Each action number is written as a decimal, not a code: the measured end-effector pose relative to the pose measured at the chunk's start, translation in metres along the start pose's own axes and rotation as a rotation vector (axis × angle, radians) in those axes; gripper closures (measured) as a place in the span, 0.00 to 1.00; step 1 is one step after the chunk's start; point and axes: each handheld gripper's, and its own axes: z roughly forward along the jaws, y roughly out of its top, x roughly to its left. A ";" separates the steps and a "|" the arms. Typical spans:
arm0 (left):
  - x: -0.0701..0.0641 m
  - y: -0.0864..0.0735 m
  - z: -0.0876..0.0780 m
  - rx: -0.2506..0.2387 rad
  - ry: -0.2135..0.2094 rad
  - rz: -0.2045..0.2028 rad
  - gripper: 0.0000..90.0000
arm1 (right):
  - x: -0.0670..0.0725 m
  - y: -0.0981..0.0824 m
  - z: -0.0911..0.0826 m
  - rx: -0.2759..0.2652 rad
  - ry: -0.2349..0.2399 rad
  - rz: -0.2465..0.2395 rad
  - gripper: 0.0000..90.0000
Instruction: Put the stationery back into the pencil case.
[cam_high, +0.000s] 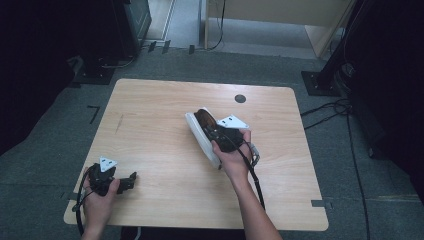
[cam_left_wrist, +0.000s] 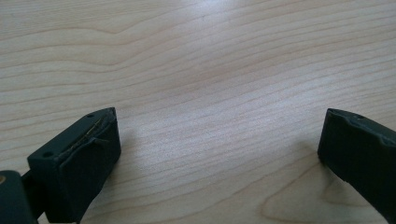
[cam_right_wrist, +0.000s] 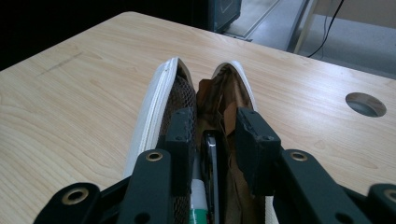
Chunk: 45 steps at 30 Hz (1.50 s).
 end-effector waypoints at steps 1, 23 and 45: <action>0.000 0.000 0.000 0.000 0.000 -0.001 0.00 | 0.000 0.000 -0.001 -0.004 0.003 0.000 0.75; 0.000 0.000 0.000 0.000 0.000 -0.001 0.00 | -0.019 0.001 -0.061 -0.078 0.016 0.079 0.27; 0.000 0.000 0.000 0.000 0.000 0.000 0.00 | -0.073 -0.058 -0.104 -0.017 -0.094 0.140 0.00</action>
